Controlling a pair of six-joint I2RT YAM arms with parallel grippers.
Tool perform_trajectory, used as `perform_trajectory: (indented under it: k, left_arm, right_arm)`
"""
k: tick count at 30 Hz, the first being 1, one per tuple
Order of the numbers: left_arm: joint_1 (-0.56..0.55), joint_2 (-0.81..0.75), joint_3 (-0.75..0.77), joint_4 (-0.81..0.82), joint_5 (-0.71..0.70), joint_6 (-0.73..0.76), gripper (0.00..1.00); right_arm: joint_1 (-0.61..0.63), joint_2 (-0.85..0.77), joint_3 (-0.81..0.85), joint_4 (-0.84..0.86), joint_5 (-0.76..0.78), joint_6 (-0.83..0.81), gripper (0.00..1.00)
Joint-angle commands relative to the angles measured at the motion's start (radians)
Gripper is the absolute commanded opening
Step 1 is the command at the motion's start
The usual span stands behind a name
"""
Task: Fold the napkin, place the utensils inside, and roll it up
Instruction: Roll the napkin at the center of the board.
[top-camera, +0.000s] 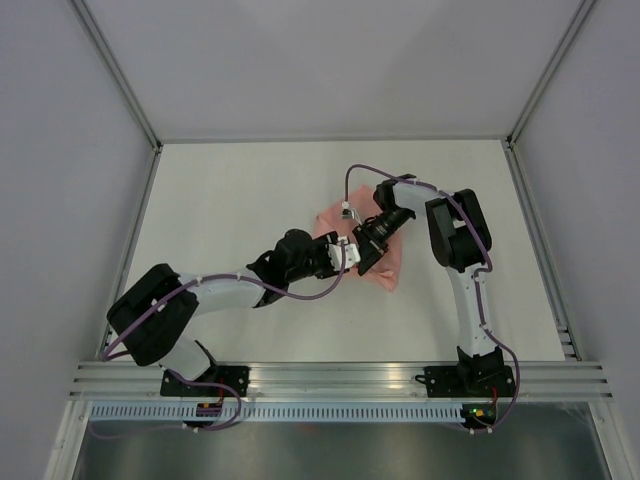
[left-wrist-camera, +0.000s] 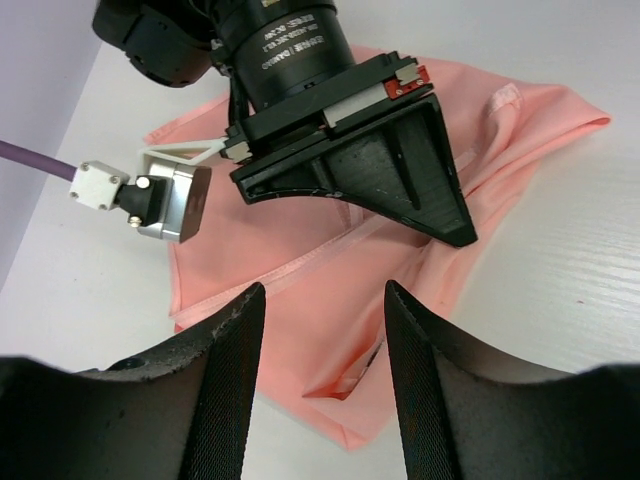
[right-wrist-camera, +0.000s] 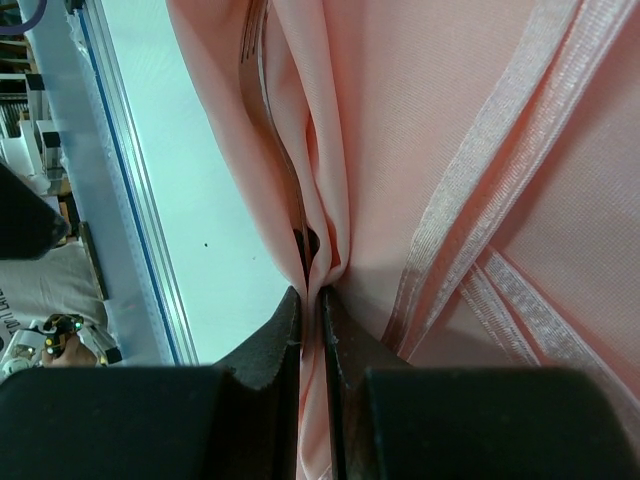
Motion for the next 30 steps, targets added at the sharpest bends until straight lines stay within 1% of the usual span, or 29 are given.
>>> perform_trajectory:
  k: [1,3,5,6,7,12,21,25,30]
  left_arm:
    - [-0.013,-0.006,0.017,-0.024,0.052,0.025,0.57]
    - [-0.024,0.006,-0.006,-0.002,0.05,0.037,0.57]
    - [-0.042,0.018,-0.007,0.001,0.034,0.051,0.58]
    - [-0.06,0.032,-0.002,0.001,0.031,0.063,0.59]
    - [-0.071,0.041,-0.004,-0.002,0.021,0.074,0.63]
    - [-0.117,0.105,-0.013,0.025,-0.006,0.121,0.64]
    - [-0.131,0.199,-0.011,0.088,-0.052,0.164,0.64]
    - [-0.131,0.222,-0.007,0.084,-0.043,0.174,0.65]
    - [-0.133,0.25,0.009,0.067,-0.043,0.181,0.65]
  right_arm:
    - [0.001,0.016,0.011,0.075,0.103,-0.039,0.0]
    - [0.001,0.048,0.058,-0.009,0.087,-0.079,0.01]
    - [0.0,0.075,0.082,-0.046,0.071,-0.11,0.0]
    - [0.0,0.079,0.089,-0.057,0.064,-0.118,0.0]
    - [-0.003,0.08,0.088,-0.068,0.06,-0.119,0.0]
    - [-0.005,0.091,0.095,-0.091,0.063,-0.15,0.0]
    - [-0.006,0.123,0.135,-0.176,0.083,-0.213,0.0]
    - [-0.008,0.126,0.12,-0.216,0.097,-0.266,0.01]
    - [-0.01,0.126,0.125,-0.213,0.12,-0.265,0.0]
